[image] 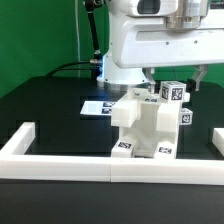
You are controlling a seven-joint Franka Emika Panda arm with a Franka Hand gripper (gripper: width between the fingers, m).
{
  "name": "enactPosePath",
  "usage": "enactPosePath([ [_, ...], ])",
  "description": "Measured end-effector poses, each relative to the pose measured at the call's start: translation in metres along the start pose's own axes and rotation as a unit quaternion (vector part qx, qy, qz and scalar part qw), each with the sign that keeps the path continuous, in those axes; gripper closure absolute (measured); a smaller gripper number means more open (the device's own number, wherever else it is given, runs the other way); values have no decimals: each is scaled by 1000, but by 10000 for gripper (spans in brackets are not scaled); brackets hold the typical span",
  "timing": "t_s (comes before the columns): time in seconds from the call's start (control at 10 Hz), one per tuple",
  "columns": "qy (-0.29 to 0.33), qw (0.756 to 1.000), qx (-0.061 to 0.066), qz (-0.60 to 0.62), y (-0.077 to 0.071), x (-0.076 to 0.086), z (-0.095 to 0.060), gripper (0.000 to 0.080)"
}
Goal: Assemble chair
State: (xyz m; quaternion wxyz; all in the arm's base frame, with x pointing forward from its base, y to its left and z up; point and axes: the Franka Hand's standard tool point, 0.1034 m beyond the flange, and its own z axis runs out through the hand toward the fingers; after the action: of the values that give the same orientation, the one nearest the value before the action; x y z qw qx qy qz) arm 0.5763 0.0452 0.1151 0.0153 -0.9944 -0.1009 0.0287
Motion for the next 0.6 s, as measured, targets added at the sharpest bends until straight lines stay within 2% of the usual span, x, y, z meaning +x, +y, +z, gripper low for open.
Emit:
enactPosePath([
  [0.1, 0, 1000, 0, 3, 0, 0, 0, 388],
  [0.2, 0, 1000, 0, 13, 0, 0, 0, 513],
  [0.4, 0, 1000, 0, 31, 0, 0, 0, 513],
  [0.6, 0, 994, 1, 107, 0, 0, 0, 513],
])
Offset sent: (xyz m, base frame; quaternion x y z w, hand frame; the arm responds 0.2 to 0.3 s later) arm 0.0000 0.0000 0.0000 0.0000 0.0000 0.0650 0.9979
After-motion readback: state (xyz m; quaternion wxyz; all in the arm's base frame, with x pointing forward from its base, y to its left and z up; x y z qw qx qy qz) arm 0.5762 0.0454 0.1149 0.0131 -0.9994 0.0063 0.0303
